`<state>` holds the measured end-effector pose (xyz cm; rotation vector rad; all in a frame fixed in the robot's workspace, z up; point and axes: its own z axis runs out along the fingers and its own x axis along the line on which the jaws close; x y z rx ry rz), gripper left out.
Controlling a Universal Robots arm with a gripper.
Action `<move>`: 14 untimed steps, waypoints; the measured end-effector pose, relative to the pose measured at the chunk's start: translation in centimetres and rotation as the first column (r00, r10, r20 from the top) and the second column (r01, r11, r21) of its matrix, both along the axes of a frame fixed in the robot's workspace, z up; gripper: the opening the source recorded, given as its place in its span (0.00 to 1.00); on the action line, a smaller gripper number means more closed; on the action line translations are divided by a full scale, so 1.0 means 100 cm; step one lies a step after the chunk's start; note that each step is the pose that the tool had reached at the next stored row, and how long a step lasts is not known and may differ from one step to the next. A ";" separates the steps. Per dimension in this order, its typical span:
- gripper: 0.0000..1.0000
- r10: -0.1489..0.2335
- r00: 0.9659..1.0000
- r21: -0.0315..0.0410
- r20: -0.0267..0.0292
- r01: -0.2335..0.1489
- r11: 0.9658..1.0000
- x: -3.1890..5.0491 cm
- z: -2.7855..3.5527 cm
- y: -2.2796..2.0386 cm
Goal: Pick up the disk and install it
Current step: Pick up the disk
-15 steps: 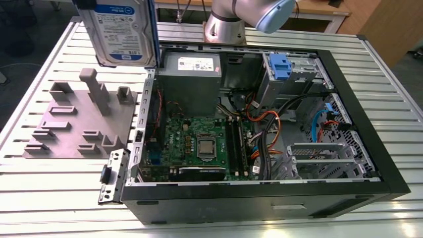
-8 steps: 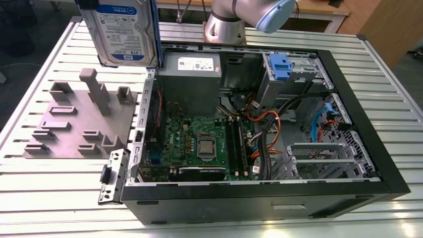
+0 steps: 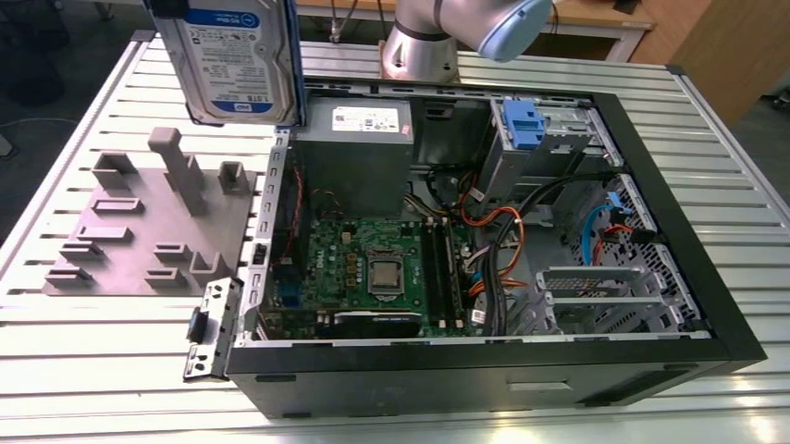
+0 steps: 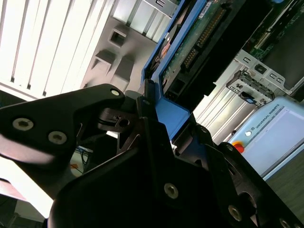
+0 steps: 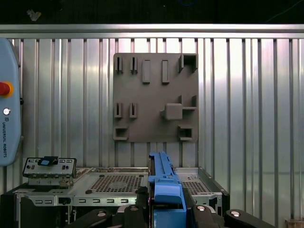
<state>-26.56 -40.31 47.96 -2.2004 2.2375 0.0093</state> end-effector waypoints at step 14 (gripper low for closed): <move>0.36 0.000 1.000 0.000 0.000 0.000 1.000 0.0144 -0.0002 -0.0091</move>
